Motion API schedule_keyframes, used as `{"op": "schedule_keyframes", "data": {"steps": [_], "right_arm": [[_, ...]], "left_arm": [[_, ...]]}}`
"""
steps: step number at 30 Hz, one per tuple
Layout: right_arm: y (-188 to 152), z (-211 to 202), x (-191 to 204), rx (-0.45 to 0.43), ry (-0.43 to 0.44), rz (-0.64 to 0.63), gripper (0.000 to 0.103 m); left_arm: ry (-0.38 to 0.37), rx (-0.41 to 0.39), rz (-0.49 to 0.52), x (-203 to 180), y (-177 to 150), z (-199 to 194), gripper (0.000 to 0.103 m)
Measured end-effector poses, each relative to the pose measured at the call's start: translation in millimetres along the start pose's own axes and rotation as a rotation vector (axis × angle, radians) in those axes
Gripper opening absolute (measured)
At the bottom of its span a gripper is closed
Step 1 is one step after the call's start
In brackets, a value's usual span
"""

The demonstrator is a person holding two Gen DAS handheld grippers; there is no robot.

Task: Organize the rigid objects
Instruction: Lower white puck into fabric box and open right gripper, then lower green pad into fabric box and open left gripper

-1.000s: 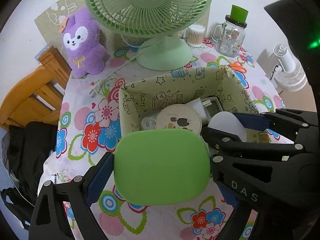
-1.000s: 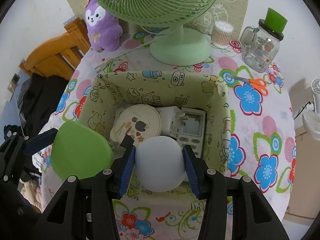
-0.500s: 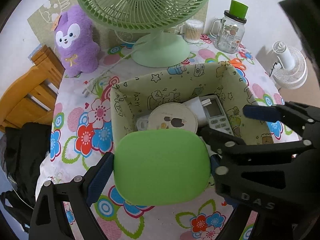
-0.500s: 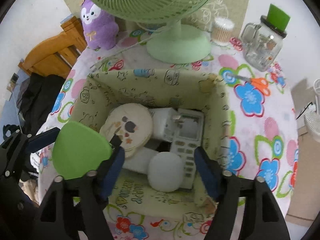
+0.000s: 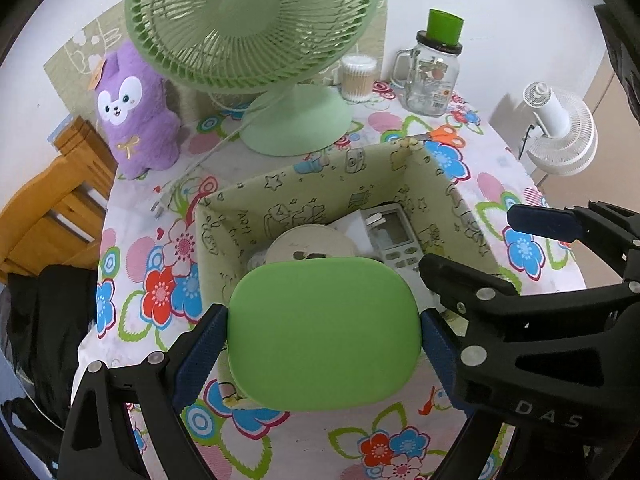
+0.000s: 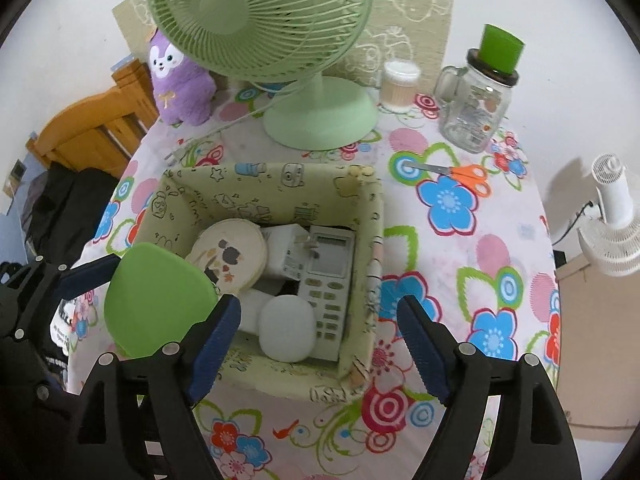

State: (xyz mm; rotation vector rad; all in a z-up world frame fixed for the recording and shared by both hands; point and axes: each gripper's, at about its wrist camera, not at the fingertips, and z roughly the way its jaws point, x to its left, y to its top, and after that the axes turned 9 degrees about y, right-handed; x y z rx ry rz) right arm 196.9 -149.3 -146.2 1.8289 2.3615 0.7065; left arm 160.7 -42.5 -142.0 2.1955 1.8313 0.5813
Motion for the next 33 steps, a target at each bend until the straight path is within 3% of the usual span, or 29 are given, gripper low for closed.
{"op": "schedule_keyframes", "data": {"steps": [16, 33], "right_arm": [[1.6, -17.1, -14.9, -0.054, -0.025, 0.044, 0.084], [15.4, 3.4, -28.9, -0.034, -0.023, 0.074, 0.084]], "left_arm": [[-0.008, -0.028, 0.014, -8.5, 14.9, 1.0, 0.095], [-0.026, 0.034, -0.025, -12.9, 32.1, 46.0, 0.095]]}}
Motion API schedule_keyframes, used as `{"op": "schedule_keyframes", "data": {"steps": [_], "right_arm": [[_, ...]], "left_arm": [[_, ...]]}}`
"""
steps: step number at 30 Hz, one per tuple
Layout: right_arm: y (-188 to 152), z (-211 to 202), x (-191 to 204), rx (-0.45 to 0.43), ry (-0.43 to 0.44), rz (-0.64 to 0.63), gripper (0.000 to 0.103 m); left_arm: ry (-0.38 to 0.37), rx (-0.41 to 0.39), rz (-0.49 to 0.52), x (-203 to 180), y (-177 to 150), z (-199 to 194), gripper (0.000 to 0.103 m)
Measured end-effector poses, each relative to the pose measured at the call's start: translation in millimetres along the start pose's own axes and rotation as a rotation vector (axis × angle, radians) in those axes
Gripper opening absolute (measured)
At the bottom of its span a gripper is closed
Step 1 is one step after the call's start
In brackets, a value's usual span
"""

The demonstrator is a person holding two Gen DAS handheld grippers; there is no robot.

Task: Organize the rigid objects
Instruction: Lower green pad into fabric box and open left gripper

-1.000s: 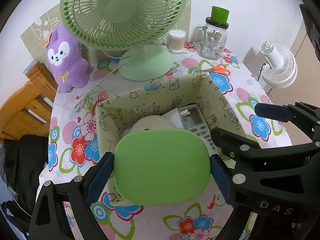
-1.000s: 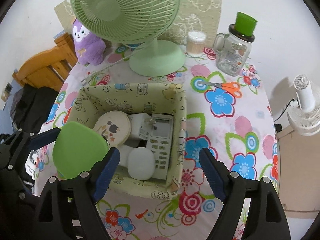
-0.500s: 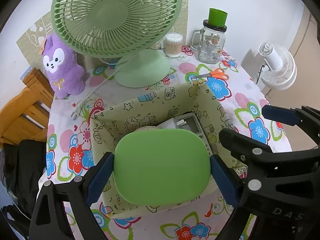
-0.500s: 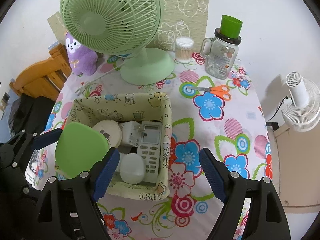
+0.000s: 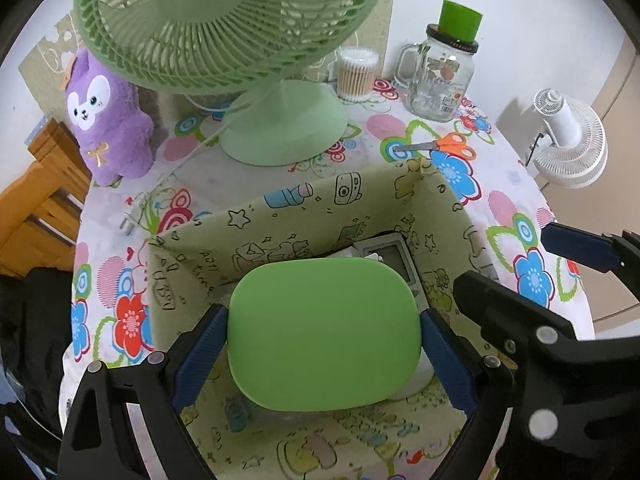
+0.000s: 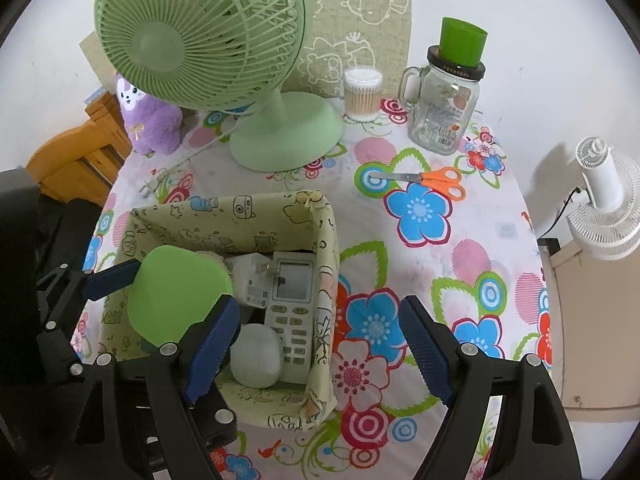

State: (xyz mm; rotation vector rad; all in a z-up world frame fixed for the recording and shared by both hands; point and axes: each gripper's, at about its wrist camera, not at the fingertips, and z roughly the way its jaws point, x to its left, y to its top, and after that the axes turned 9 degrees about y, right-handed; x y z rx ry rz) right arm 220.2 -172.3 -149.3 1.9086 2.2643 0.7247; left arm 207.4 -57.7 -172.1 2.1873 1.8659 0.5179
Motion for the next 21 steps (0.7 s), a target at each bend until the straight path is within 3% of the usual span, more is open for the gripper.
{"op": "schedule_keyframes", "data": {"steps": [13, 16, 21], "right_arm": [[2.0, 18.8, -10.9, 0.040, -0.012, 0.015, 0.084], [1.1, 20.9, -13.0, 0.047, -0.007, 0.024, 0.084], [-0.1, 20.3, -13.7, 0.049, -0.006, 0.035, 0.084]], "left_arm": [[-0.025, 0.073, -0.001, -9.8, 1.2, 31.9, 0.096], [-0.025, 0.069, 0.005, -10.5, 1.9, 33.7, 0.103], [-0.041, 0.069, 0.018, -12.2, 1.9, 30.7, 0.103]]}}
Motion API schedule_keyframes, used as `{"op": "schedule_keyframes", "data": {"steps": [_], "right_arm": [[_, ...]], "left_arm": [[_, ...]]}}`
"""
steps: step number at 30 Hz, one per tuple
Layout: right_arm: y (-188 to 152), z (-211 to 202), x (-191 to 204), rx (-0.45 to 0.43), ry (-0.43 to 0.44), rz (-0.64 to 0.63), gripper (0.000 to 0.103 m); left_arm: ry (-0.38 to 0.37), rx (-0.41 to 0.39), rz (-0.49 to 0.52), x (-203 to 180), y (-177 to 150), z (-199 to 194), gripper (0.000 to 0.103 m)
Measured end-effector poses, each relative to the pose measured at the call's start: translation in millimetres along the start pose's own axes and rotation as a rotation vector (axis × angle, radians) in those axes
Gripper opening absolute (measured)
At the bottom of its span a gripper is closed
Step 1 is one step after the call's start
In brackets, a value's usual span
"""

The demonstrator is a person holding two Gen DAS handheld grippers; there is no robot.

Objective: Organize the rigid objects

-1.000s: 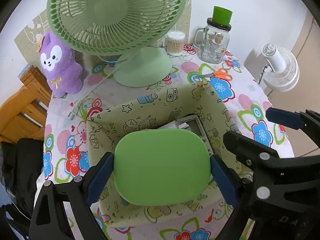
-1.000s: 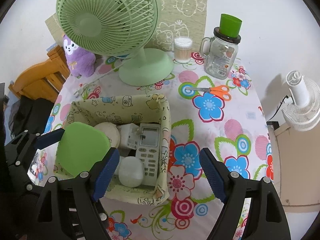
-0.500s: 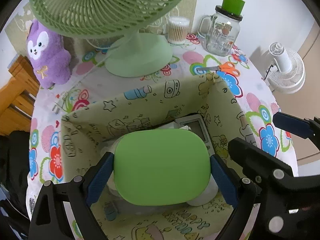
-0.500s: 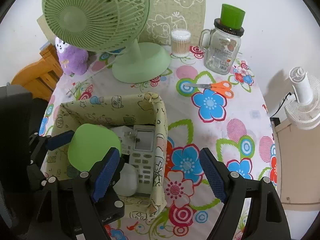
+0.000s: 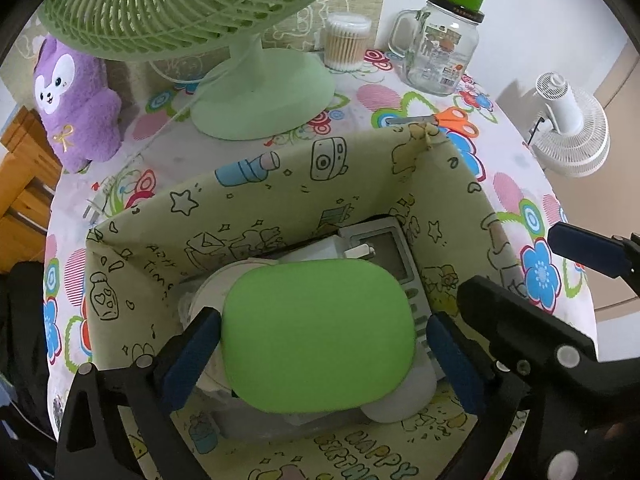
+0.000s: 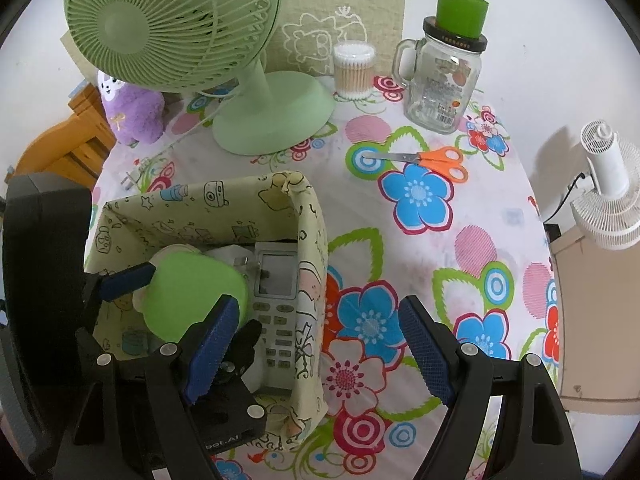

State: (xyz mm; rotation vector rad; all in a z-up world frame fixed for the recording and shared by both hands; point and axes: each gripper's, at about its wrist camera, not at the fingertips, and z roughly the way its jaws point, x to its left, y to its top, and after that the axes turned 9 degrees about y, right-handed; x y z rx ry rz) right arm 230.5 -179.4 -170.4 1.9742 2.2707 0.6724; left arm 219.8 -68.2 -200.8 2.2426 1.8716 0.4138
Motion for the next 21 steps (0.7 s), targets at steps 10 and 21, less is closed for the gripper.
{"op": "schedule_keyframes", "data": {"steps": [10, 21], "right_arm": [[-3.8, -11.5, 11.1, -0.020, 0.009, -0.002, 0.084], [-14.5, -29.2, 30.1, -0.046, 0.019, 0.002, 0.084]], "left_arm": [[0.040, -0.032, 0.011, 10.4, -8.0, -24.3, 0.103], [0.110, -0.076, -0.010, 30.4, -26.0, -59.7, 0.103]]}}
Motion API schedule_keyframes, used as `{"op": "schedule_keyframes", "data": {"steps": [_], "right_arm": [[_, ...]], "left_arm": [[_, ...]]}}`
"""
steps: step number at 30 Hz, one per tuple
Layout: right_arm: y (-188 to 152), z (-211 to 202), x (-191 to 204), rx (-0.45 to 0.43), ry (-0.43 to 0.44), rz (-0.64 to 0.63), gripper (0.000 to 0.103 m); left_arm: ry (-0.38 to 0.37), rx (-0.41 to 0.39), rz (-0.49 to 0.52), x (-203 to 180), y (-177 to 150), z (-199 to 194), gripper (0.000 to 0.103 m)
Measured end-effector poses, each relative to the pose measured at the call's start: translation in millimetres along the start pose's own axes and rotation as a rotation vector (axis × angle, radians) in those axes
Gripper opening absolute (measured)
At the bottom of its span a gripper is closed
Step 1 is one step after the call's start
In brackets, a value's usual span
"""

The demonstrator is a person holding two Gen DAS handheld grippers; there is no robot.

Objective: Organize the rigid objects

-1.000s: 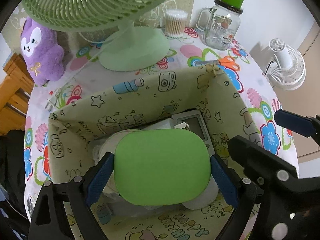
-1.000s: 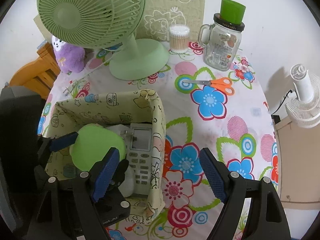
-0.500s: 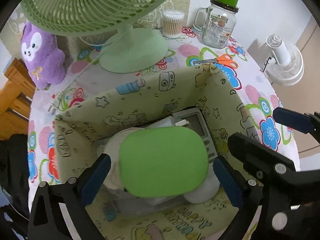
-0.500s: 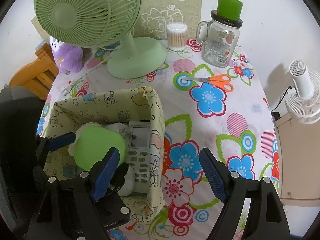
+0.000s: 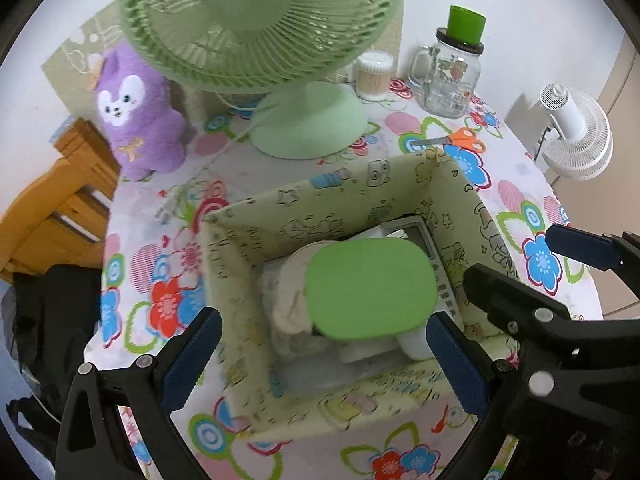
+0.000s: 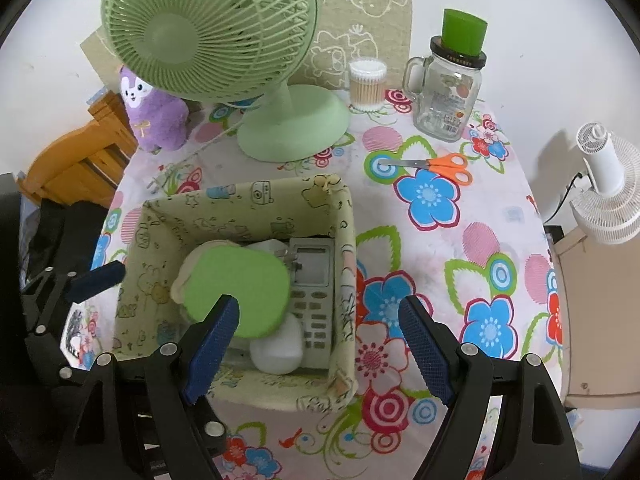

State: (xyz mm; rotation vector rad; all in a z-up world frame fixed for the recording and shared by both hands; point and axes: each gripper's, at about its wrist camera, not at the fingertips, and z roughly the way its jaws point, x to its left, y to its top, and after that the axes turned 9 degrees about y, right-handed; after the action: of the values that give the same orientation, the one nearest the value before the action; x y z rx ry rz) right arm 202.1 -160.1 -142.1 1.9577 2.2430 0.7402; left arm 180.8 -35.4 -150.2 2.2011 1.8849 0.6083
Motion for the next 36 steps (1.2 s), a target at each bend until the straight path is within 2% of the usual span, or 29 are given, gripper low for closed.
{"op": "schedule_keyframes", "data": {"steps": [17, 26, 36], "right_arm": [[-25.3, -42.7, 8.8, -0.068, -0.043, 0.055, 0.084], [-47.8, -84.2, 24.4, -0.131, -0.057, 0.068, 0.084], [-71.0, -133.9, 38.8, -0.201, -0.058, 0.019, 0.084]], "left_arm": [[0.001, -0.070, -0.057, 35.4, -27.4, -57.2, 0.103], [-0.034, -0.114, -0.106, 53.6, -45.9, -94.6, 0.103], [-0.022, -0.191, -0.147, 51.4, -64.3, -142.3, 0.103]]}}
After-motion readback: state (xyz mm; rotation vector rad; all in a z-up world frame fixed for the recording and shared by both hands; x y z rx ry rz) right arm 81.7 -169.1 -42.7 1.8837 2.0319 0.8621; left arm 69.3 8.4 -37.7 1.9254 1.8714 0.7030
